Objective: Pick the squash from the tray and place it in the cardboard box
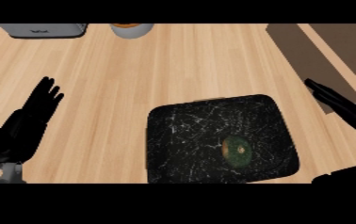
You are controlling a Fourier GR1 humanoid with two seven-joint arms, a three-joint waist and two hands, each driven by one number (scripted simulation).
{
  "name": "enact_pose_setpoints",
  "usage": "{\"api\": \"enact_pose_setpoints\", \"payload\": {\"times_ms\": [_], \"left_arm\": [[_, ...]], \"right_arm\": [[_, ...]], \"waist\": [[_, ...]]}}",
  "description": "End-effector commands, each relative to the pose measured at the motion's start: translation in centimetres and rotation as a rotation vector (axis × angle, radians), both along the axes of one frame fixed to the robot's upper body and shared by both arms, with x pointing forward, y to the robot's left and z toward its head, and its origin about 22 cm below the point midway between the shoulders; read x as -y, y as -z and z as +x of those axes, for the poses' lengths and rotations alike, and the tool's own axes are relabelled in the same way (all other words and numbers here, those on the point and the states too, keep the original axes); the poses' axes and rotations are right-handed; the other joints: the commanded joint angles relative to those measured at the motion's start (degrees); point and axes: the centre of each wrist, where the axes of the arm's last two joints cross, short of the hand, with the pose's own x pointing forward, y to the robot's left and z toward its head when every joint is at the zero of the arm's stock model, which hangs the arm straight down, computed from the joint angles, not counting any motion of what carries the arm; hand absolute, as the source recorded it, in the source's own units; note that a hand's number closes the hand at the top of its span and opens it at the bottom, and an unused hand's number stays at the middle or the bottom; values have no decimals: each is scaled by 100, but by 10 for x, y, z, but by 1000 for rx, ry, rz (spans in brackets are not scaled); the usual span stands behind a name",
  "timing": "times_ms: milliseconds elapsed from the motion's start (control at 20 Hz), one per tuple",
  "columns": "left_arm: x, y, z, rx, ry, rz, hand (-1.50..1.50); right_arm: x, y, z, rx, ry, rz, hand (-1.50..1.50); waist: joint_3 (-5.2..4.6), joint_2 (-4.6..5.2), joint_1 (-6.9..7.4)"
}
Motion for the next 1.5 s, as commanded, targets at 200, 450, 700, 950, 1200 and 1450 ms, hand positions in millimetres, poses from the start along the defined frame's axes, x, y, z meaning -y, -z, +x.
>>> {"api": "enact_pose_setpoints", "payload": {"times_ms": [200,450,700,950,1200,1450], "left_arm": [[-1,-19,8,15,31,-4,0],[-15,-8,-1,7,-3,9,0],[-1,-3,14,11,25,0,0],[6,12,6,15,4,2,0],[5,-6,10,15,22,-3,0],[2,-5,3,2,19,-3,0]], "right_arm": [[-33,-44,-15,-15,99,-525,-150],[-72,-43,-50,-114,102,-631,-150],[-81,-36,-22,-251,94,-680,-150],[-98,-25,-17,-266,119,-729,-150],[-93,-9,-18,-287,144,-749,-150],[-91,-10,-12,-290,114,-757,-150]], "waist": [[-5,34,152],[1,21,114],[9,57,132],[13,51,117],[17,44,96],[17,43,108]]}}
